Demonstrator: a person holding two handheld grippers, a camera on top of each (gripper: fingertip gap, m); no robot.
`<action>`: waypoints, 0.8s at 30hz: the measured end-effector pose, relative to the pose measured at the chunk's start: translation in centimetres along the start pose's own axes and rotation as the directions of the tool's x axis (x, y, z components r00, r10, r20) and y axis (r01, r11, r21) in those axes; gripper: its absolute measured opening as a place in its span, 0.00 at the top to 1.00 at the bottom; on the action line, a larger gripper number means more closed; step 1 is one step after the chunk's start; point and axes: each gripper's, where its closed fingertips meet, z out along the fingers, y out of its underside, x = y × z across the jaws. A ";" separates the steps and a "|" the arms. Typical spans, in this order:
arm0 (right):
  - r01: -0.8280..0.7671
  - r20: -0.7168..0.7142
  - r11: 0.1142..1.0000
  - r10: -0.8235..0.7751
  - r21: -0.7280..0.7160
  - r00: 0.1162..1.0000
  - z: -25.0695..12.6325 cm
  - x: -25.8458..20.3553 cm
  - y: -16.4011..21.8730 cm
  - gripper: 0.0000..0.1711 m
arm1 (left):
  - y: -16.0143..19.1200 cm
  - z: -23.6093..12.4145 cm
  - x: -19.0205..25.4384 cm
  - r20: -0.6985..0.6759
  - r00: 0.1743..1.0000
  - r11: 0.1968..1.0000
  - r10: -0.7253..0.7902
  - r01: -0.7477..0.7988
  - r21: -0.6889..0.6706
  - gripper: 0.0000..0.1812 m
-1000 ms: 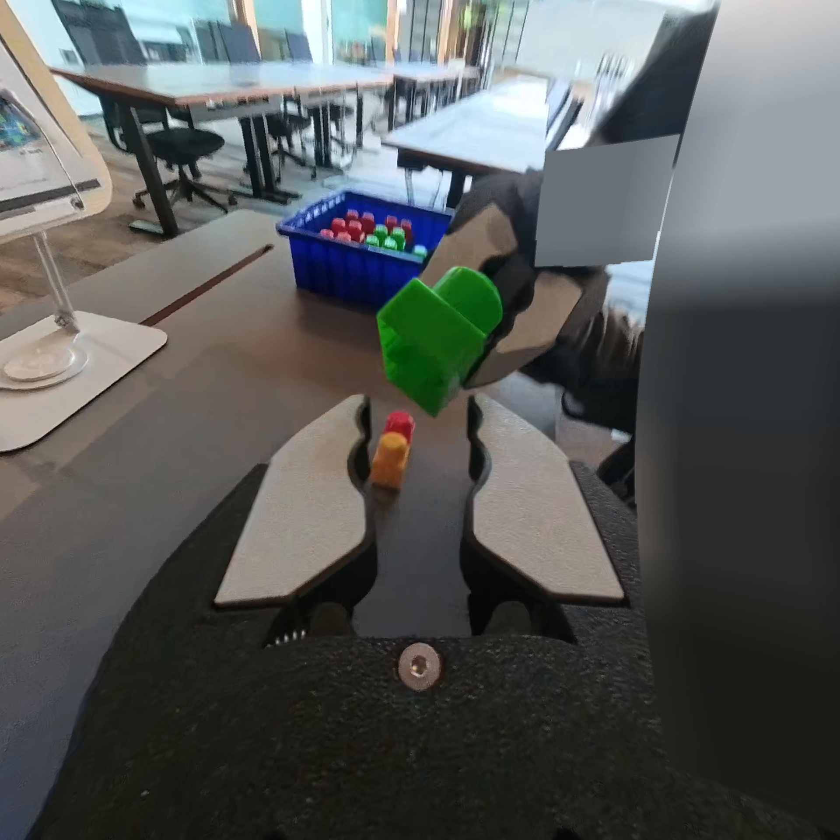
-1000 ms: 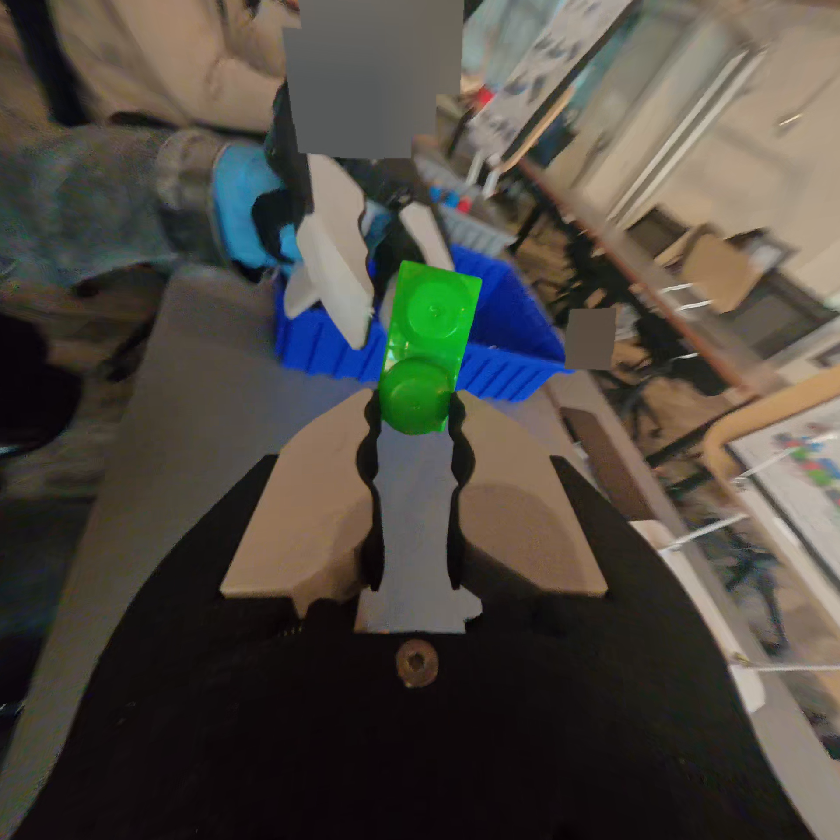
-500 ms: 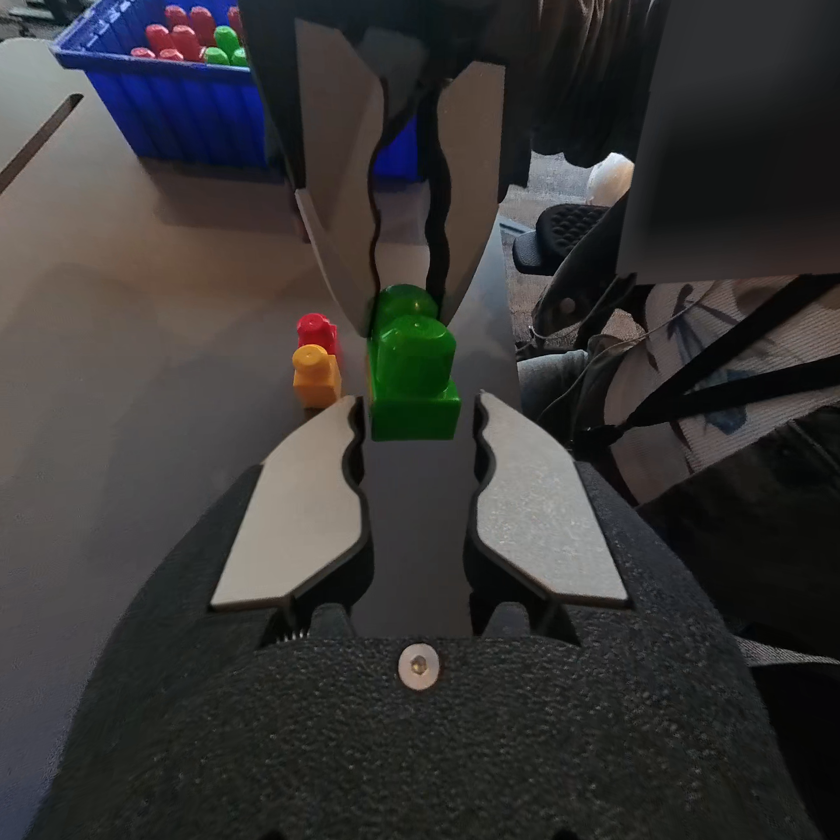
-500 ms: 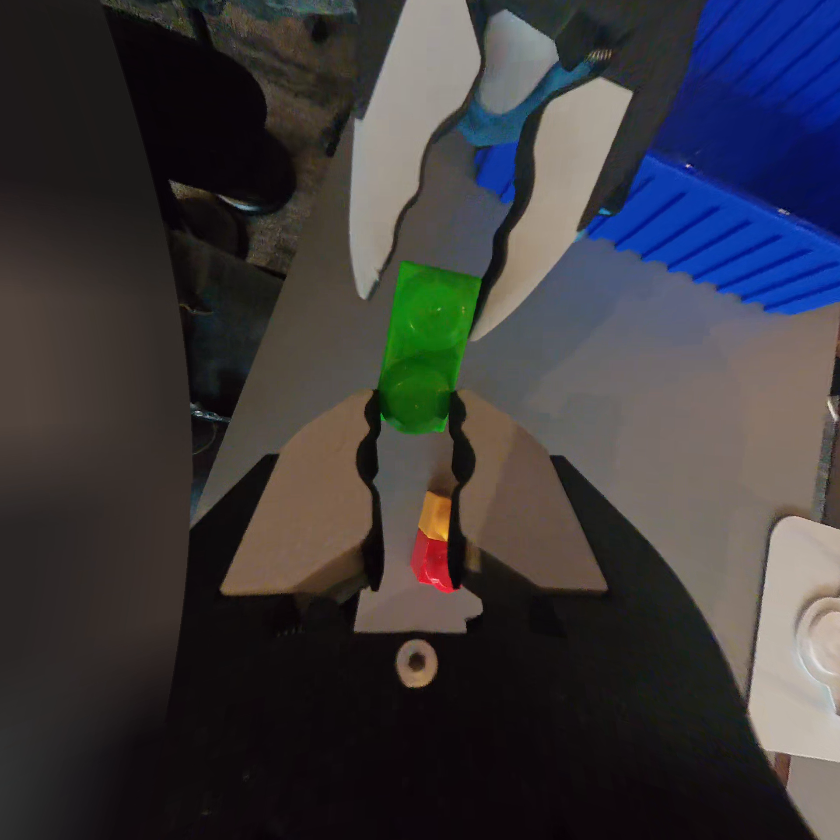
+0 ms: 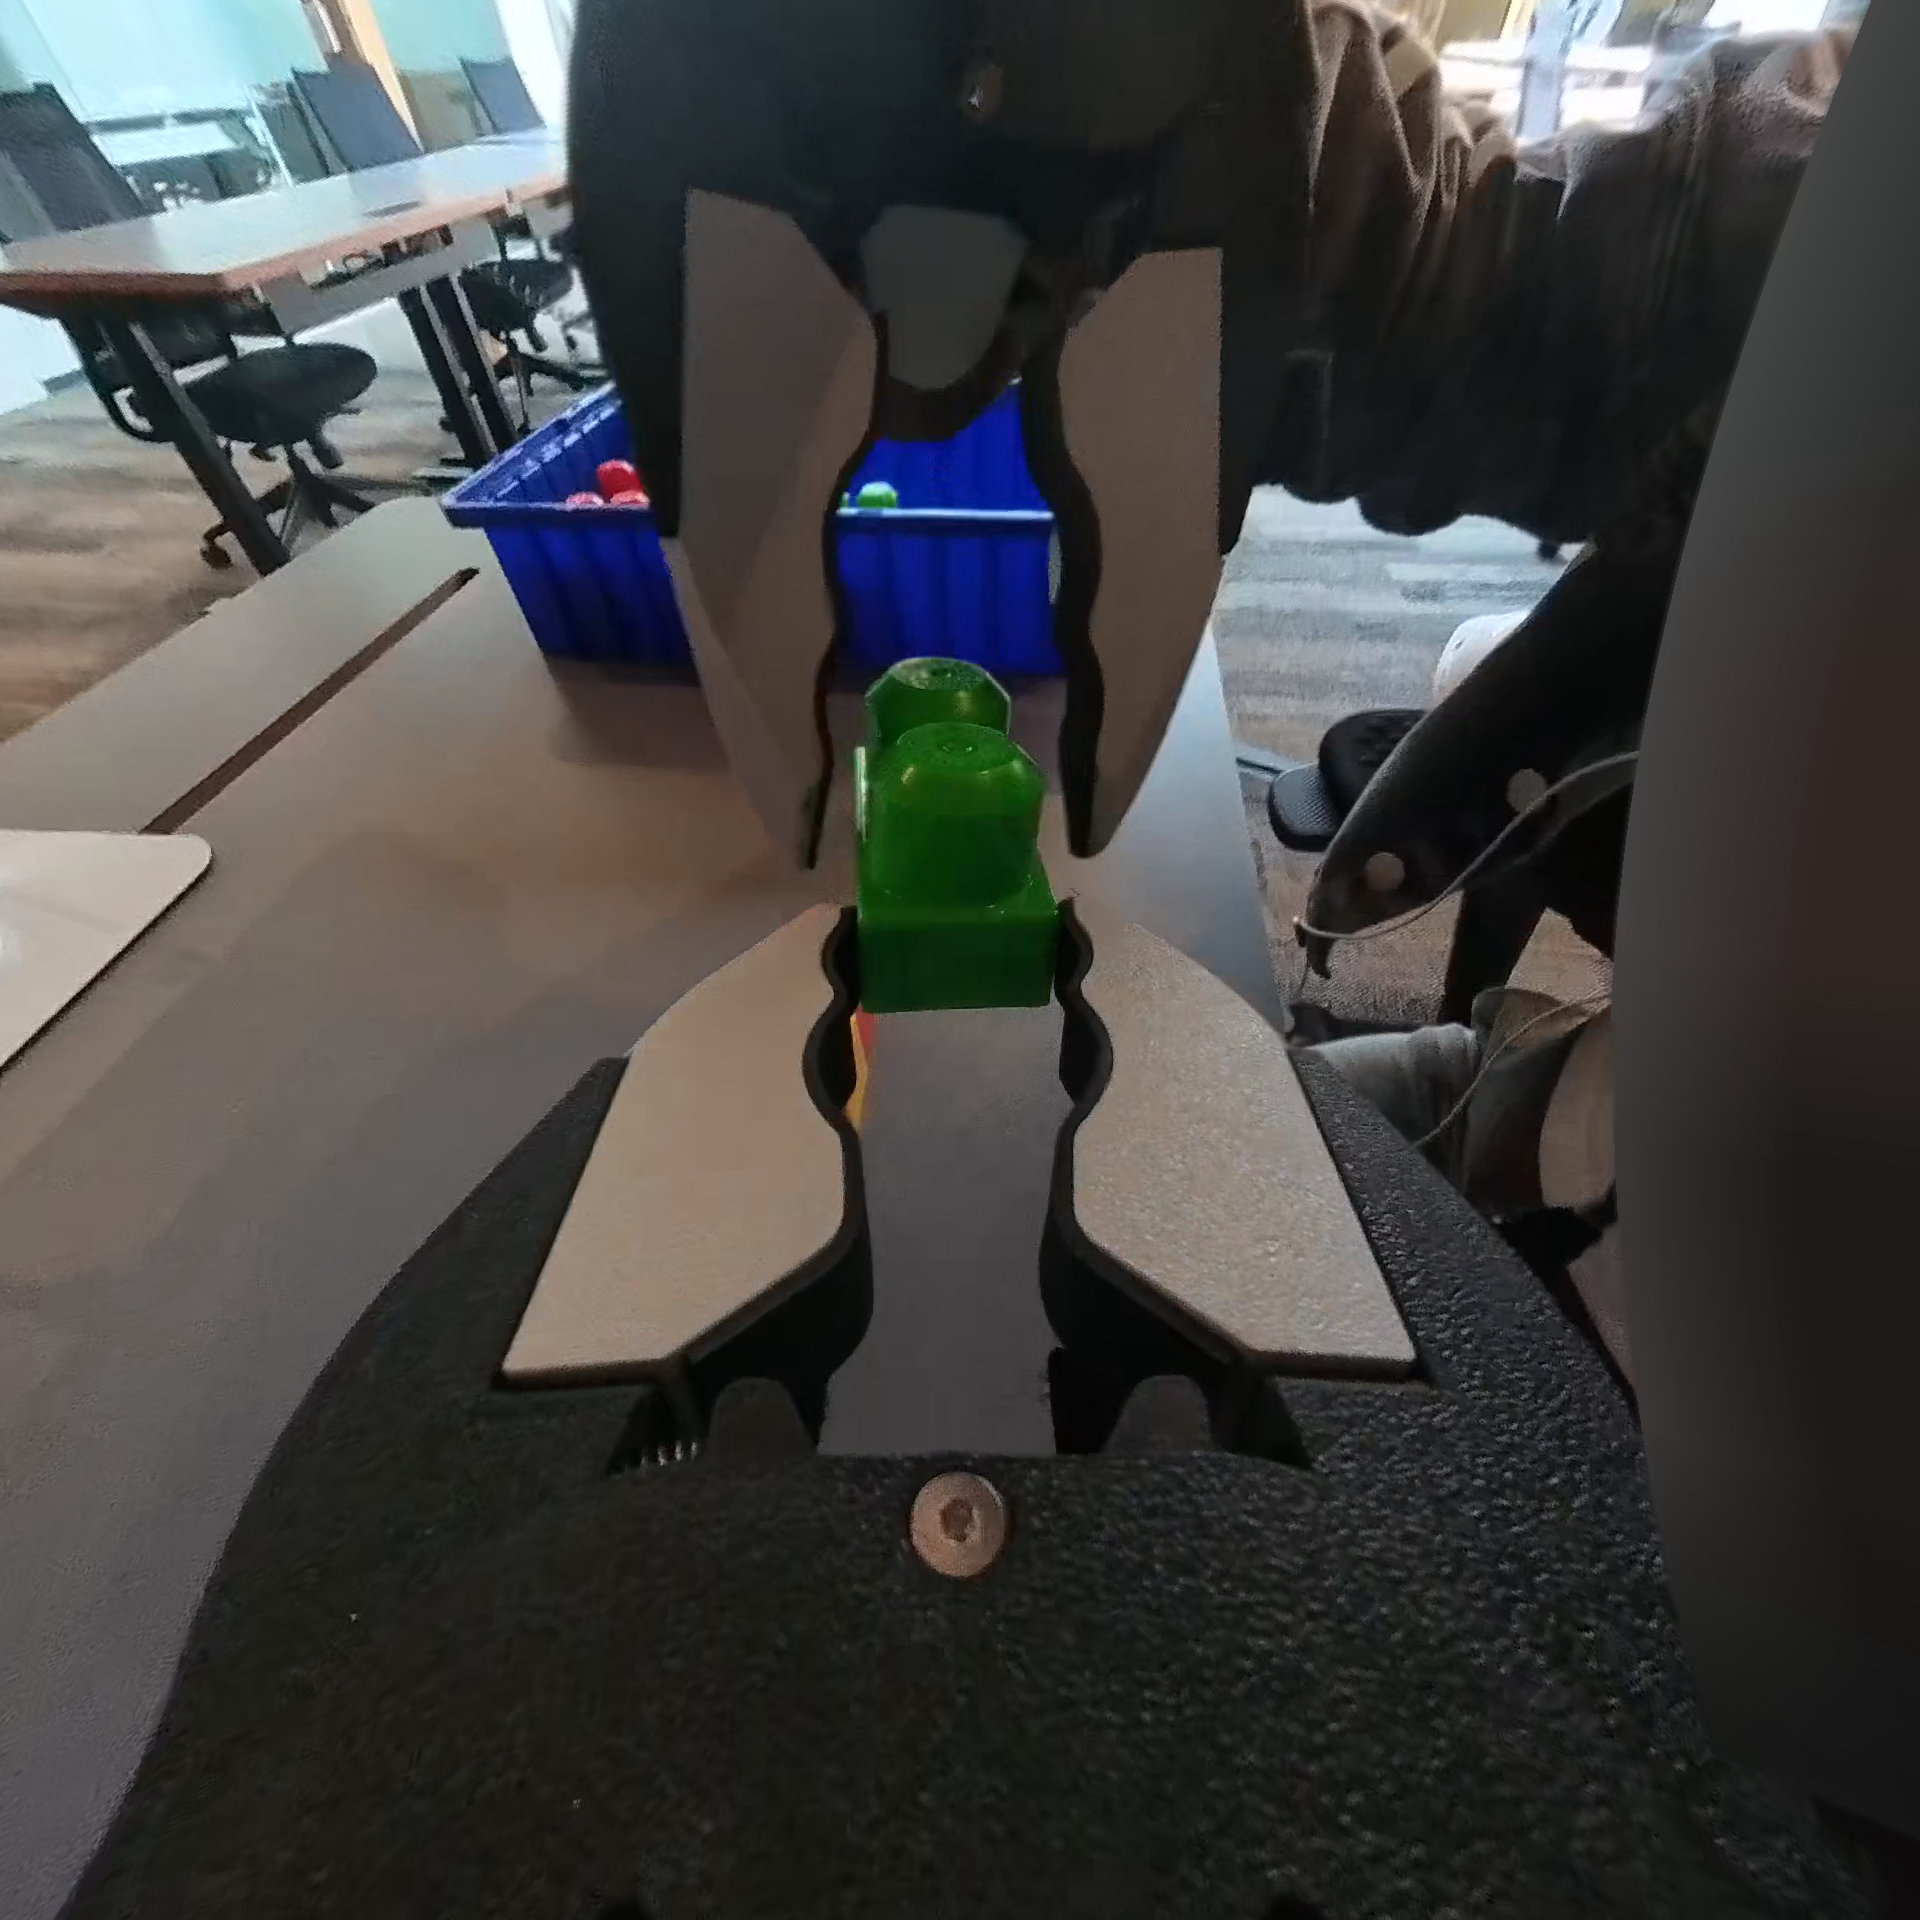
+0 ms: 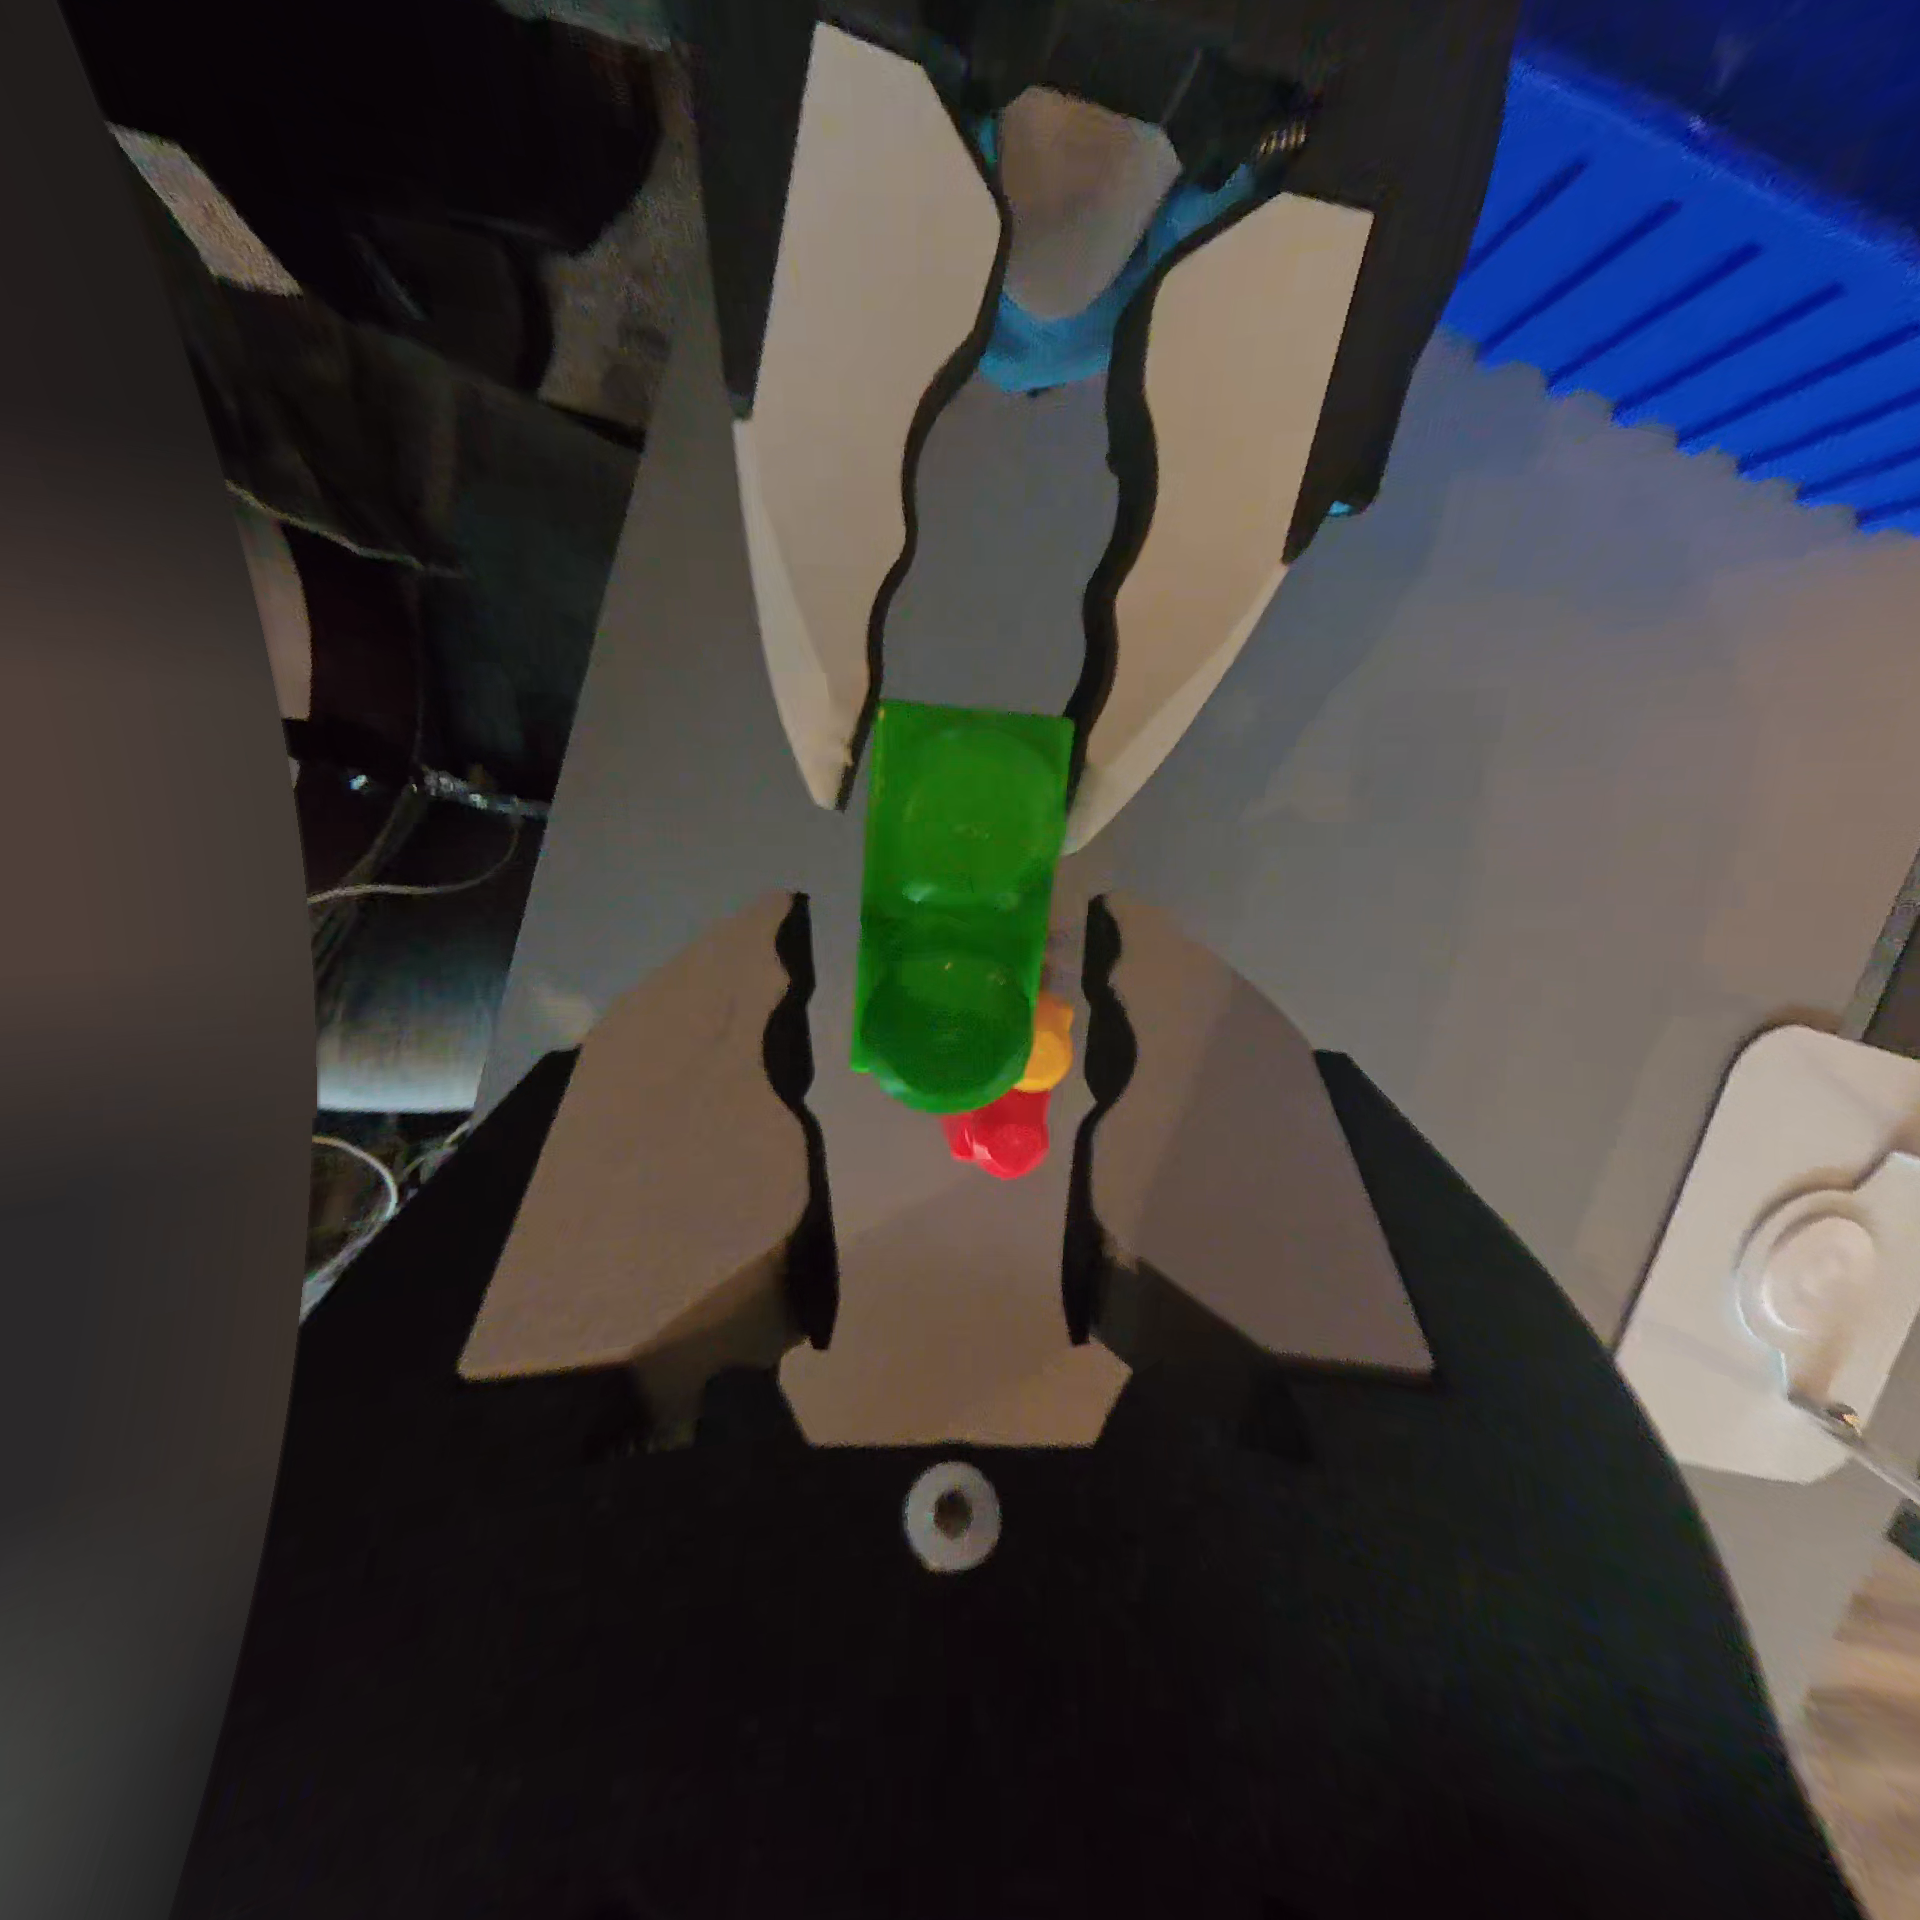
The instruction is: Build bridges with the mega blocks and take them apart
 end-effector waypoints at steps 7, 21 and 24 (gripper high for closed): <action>-0.057 0.043 0.983 0.066 -0.173 0.997 -1.6 0.2 1.3 0.75 | -1.4 1.6 -0.1 -0.022 1.000 0.997 0.014 -0.013 0.074 0.80; -0.079 0.060 0.968 0.096 -0.239 0.994 -1.3 -0.1 1.4 0.79 | -1.6 1.5 -0.1 -0.058 0.998 0.991 -0.004 0.012 0.133 0.80; -0.081 0.061 0.967 0.099 -0.243 0.993 -1.3 0.0 1.4 0.79 | -1.5 1.5 -0.3 -0.049 0.999 0.991 0.003 0.004 0.133 0.80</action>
